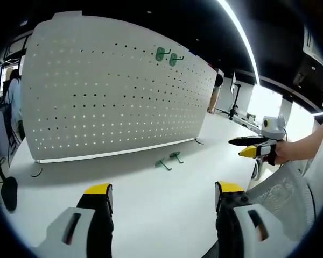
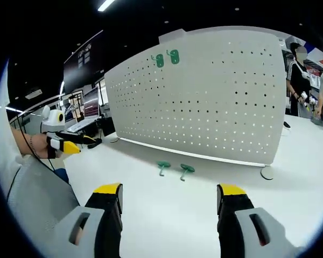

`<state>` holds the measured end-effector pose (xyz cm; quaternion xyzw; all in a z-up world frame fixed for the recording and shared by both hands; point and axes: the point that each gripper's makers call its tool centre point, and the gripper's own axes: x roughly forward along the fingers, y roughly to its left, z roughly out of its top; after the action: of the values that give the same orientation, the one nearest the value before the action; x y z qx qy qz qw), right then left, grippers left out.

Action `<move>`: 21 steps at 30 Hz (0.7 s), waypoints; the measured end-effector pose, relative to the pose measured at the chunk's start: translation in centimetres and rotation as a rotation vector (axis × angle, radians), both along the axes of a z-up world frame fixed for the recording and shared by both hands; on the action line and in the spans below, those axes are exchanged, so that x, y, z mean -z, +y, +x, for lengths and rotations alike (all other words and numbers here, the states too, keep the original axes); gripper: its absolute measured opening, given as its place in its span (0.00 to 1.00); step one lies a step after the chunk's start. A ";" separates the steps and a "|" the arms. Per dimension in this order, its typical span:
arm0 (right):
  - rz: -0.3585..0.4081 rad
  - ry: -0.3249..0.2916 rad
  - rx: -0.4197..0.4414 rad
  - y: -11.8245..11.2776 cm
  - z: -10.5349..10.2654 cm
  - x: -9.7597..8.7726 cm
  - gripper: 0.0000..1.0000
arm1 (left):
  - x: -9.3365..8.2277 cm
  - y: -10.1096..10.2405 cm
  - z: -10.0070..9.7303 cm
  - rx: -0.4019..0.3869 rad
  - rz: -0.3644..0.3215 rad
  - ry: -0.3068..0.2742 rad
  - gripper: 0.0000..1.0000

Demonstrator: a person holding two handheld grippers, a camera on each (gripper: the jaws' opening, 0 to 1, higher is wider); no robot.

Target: Insert the hook assembly into the mounting plate slot until the hook locks in place.

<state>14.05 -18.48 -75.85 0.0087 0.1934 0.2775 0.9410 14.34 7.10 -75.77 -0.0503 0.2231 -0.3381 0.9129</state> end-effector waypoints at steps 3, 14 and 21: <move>0.000 0.001 0.000 0.0 0.0 0.0 0.69 | 0.0 -0.1 -0.1 0.003 0.003 0.001 0.80; 0.002 0.002 0.007 -0.1 0.0 0.0 0.68 | 0.0 -0.5 0.7 0.031 0.067 -0.008 0.78; 0.000 0.006 0.011 -0.1 -0.1 0.1 0.68 | 0.2 -1.8 1.3 0.094 0.107 -0.013 0.78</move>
<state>13.95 -18.59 -75.94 0.0105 0.1962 0.2724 0.9419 15.65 5.26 -75.97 0.0112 0.2368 -0.3686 0.8988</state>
